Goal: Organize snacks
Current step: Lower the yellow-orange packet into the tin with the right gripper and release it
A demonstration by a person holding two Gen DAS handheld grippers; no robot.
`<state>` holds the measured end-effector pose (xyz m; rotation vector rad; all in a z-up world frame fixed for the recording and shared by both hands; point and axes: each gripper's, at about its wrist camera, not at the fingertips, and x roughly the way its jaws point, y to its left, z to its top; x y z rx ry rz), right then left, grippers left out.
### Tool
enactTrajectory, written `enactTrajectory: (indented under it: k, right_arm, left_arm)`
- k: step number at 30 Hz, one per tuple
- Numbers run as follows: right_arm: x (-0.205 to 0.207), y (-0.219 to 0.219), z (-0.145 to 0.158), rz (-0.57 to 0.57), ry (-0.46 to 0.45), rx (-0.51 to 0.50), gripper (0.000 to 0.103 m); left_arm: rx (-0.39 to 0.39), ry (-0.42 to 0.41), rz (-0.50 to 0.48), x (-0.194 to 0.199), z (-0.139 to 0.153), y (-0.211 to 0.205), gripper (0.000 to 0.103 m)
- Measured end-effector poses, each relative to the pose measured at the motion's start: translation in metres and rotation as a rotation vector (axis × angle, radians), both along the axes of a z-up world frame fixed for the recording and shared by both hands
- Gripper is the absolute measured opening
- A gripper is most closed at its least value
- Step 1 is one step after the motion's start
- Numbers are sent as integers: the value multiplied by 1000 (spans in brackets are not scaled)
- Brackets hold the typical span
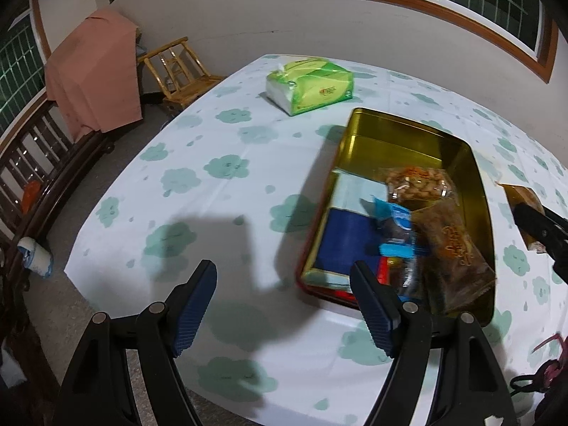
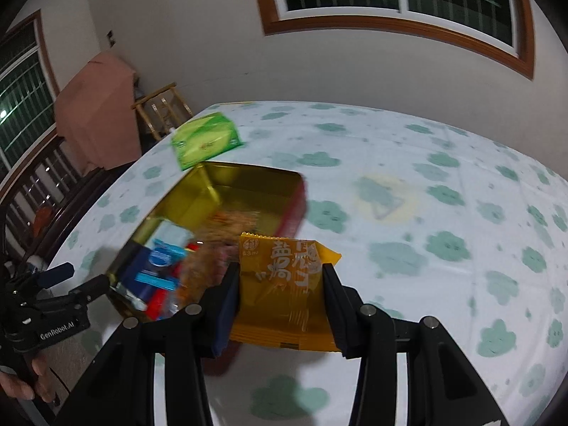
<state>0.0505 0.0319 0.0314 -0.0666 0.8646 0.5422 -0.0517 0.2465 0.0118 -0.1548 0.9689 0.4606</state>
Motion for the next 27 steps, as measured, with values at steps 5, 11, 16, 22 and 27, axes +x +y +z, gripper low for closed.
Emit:
enactTrajectory:
  k: [5,11,16,22,27]
  right_arm:
    - [1,31,-3,45,1,-7,45]
    - [4,56,-11,74,15,-34,45]
    - [6,67,-18,75,20,-55,45]
    - [8,77,-27,76,33,-71,45]
    - [7,82,-34,81,49,-75,46]
  left_arm:
    - [6,8,18,-3,-1,12,75]
    - [-7,8,35,-7,0,21,76]
    - [-10,11,48,-10,-1,26,76]
    - [-12,12,57,-11,0,31,76]
    - [-17,19,52,-10,-1,32,77]
